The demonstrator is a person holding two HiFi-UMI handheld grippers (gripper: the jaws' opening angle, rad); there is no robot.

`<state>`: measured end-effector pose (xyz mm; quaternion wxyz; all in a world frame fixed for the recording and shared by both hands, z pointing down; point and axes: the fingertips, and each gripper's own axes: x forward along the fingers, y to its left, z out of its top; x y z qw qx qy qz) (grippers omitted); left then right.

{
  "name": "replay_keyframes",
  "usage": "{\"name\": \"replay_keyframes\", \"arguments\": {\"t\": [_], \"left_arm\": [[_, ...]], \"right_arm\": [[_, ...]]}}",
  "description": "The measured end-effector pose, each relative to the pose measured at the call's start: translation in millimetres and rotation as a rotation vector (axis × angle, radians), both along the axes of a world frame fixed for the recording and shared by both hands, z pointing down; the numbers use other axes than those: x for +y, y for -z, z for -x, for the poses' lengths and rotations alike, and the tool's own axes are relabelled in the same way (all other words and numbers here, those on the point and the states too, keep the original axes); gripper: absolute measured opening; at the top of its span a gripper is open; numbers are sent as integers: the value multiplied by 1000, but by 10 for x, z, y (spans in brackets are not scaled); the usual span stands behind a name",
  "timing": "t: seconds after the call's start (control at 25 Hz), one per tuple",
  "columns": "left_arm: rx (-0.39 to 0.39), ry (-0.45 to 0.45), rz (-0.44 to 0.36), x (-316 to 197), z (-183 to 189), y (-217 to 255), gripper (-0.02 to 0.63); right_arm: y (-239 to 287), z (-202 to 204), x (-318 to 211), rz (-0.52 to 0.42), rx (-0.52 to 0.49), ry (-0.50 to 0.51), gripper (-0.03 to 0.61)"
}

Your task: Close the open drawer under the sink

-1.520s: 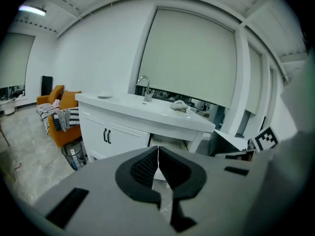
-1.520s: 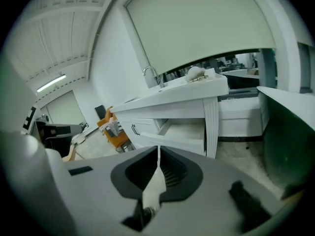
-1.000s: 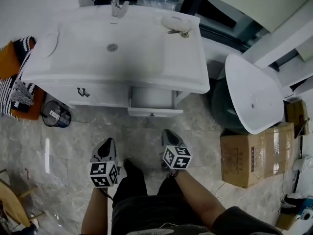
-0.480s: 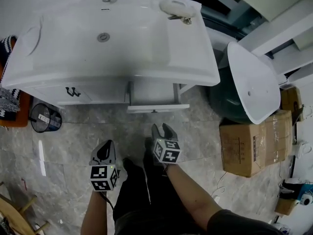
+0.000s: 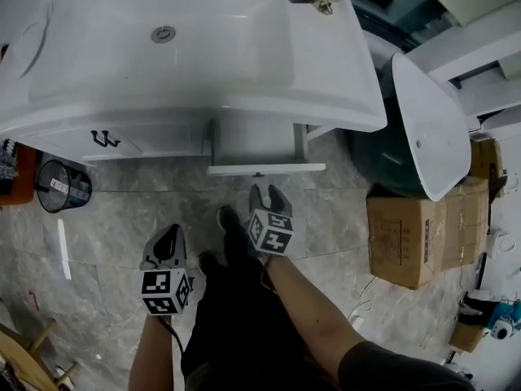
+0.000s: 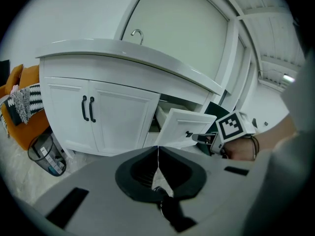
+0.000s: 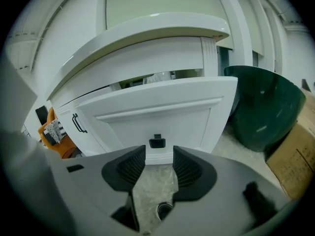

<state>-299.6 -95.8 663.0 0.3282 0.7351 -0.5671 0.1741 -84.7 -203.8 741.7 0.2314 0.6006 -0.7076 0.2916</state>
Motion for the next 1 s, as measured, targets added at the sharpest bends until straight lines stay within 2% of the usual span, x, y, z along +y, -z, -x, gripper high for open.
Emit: {"name": "replay_keyframes", "arguments": {"t": [0.4, 0.52, 0.76, 1.0], "left_arm": [[-4, -35, 13, -141, -135, -150, 15], [-9, -47, 15, -168, -149, -186, 15], [-15, -38, 25, -248, -116, -218, 15], [-17, -18, 37, -344, -79, -241, 15]], "right_arm": [[-221, 96, -346, -15, 36, 68, 173], [-219, 124, -400, -29, 50, 82, 155], [-230, 124, -476, -32, 44, 66, 152], [-211, 178, -778, -46, 35, 62, 152]]}}
